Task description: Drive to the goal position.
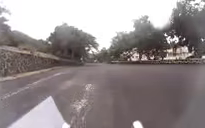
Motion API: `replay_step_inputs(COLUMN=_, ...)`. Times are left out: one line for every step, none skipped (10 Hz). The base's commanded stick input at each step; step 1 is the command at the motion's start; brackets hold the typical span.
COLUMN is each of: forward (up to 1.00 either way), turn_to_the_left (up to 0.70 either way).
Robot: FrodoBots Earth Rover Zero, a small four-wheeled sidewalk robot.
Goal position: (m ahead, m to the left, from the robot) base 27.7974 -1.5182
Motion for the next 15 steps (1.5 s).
replay_step_inputs(forward=1.00, turn_to_the_left=0.00)
replay_step_inputs(forward=1.00, turn_to_the_left=0.00)
replay_step_inputs(forward=1.00, turn_to_the_left=0.00)
replay_step_inputs(forward=1.00, turn_to_the_left=0.00)
replay_step_inputs(forward=1.00, turn_to_the_left=0.00)
replay_step_inputs(forward=1.00, turn_to_the_left=0.00)
replay_step_inputs(forward=1.00, turn_to_the_left=0.00)
replay_step_inputs(forward=1.00, turn_to_the_left=0.00)
replay_step_inputs(forward=1.00, turn_to_the_left=0.00)
replay_step_inputs(forward=1.00, turn_to_the_left=0.00)
replay_step_inputs(forward=1.00, turn_to_the_left=-0.09)
replay_step_inputs(forward=1.00, turn_to_the_left=-0.25)
replay_step_inputs(forward=1.00, turn_to_the_left=-0.34)
replay_step_inputs(forward=1.00, turn_to_the_left=-0.18)
replay_step_inputs(forward=1.00, turn_to_the_left=-0.02)
